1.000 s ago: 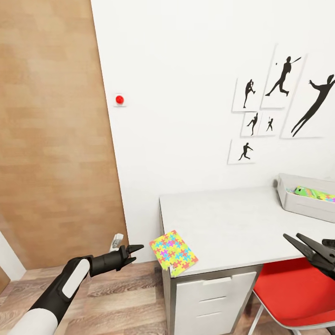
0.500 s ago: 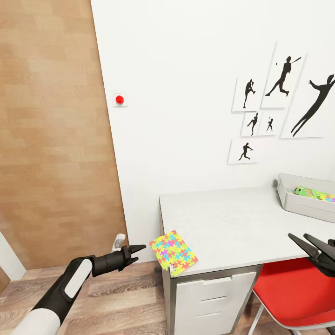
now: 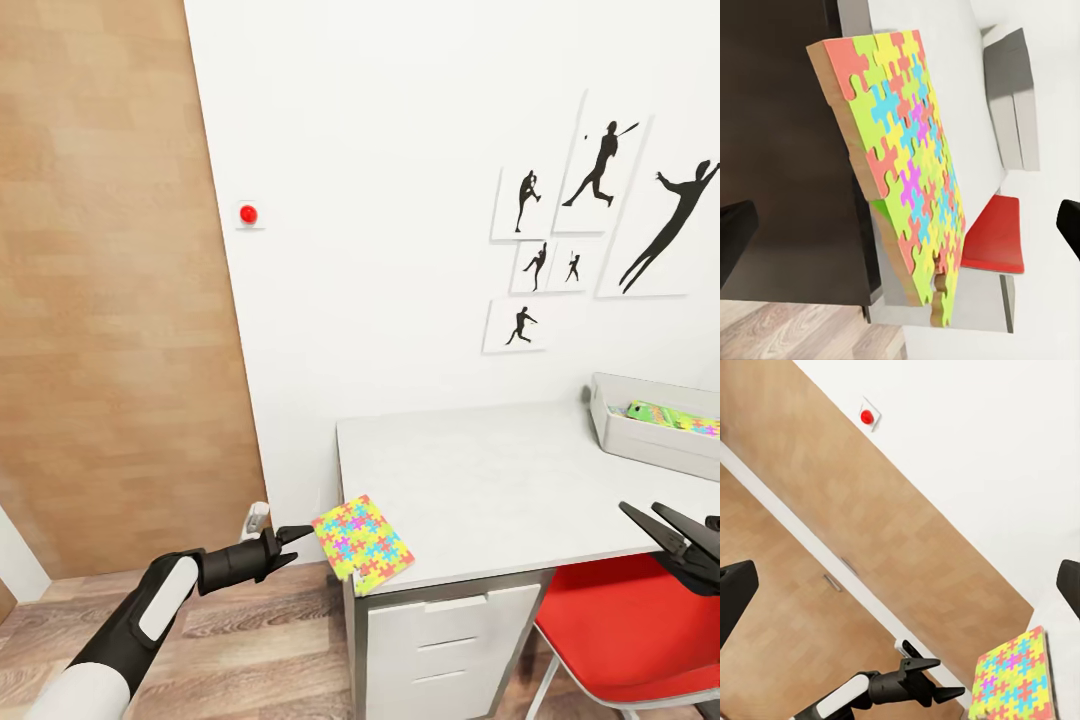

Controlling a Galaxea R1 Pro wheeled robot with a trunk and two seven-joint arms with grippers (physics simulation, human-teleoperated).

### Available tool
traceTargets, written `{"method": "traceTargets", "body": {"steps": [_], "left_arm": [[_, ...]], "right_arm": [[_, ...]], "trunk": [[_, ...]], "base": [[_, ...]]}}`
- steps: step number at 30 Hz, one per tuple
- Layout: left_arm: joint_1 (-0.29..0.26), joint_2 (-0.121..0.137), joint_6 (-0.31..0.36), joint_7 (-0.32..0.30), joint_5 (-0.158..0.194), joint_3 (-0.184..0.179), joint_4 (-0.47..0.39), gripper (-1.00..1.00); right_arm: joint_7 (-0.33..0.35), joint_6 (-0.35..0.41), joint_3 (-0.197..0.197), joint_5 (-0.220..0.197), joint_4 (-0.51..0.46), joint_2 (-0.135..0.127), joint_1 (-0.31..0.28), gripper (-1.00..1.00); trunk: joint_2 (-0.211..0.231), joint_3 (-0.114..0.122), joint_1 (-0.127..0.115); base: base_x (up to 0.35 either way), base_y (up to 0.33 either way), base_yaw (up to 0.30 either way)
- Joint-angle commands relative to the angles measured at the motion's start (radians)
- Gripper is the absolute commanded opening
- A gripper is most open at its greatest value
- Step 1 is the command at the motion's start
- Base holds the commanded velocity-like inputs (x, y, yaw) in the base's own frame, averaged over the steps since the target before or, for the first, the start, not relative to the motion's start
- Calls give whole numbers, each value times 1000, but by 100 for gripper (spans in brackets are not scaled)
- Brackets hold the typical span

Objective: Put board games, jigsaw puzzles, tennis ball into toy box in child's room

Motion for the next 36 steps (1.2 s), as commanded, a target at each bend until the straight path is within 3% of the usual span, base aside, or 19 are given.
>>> {"method": "traceTargets", "body": {"steps": [1,17,36], "left_arm": [[-1,1,4,-1,4,-2,0,100],[-1,1,4,-1,4,-2,0,100],[-1,1,4,-1,4,-2,0,100]], "right_arm": [[2,4,0,0,0,0,-1,100],[2,-4,0,0,0,0,-1,100],[1,-8,1,0,0,10,-1,100]], "trunk": [[-1,-1,0],[-1,-1,0],[-1,-1,0]], "base": [[0,-6,0],[64,31,0],[12,-75,0]]}}
